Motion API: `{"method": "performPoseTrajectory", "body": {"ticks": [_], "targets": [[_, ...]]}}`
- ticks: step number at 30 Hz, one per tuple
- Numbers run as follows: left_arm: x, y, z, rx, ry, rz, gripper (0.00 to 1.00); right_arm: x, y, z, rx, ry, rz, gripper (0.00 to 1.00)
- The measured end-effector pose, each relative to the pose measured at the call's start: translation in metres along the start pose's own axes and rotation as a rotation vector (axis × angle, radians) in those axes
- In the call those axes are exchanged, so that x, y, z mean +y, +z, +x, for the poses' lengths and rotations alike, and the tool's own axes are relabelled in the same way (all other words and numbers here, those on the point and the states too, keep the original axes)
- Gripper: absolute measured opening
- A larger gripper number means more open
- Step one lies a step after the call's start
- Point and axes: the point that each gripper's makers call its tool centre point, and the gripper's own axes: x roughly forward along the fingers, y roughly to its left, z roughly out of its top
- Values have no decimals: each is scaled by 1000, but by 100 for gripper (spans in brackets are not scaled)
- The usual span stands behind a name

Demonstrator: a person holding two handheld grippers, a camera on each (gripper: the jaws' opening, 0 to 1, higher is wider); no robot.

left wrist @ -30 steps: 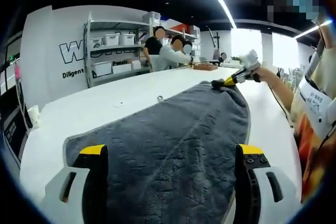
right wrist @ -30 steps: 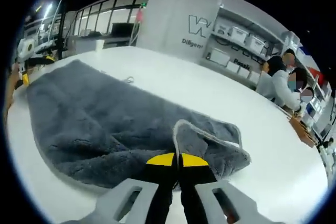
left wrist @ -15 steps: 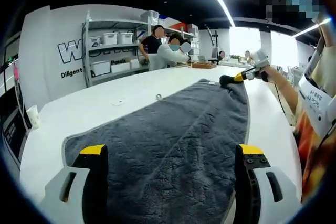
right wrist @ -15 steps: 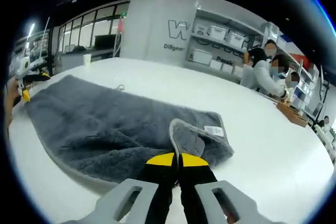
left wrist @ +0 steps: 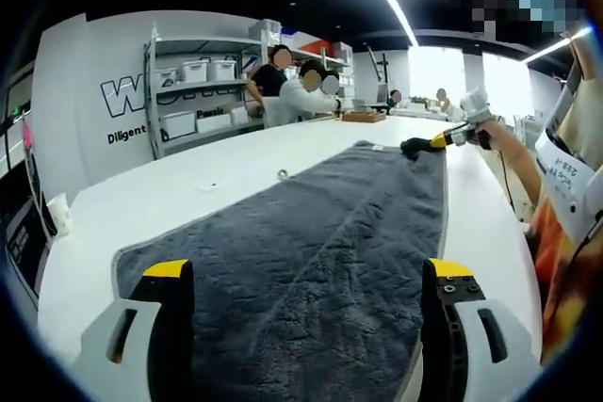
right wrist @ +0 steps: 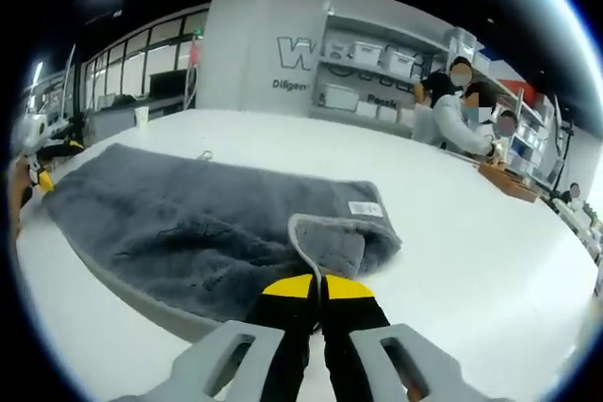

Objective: Open the folded towel by lifting each exposed corner and separating the folded layers until the towel lies flat within the target outline without major curled edges

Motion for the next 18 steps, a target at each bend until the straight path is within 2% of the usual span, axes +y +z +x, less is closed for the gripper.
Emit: {"method": "performPoseTrajectory", "body": {"ticks": [18], "targets": [[-4,-2,2,9,-11,6,100,-13,-47,-20,67,-59,112,0]]}}
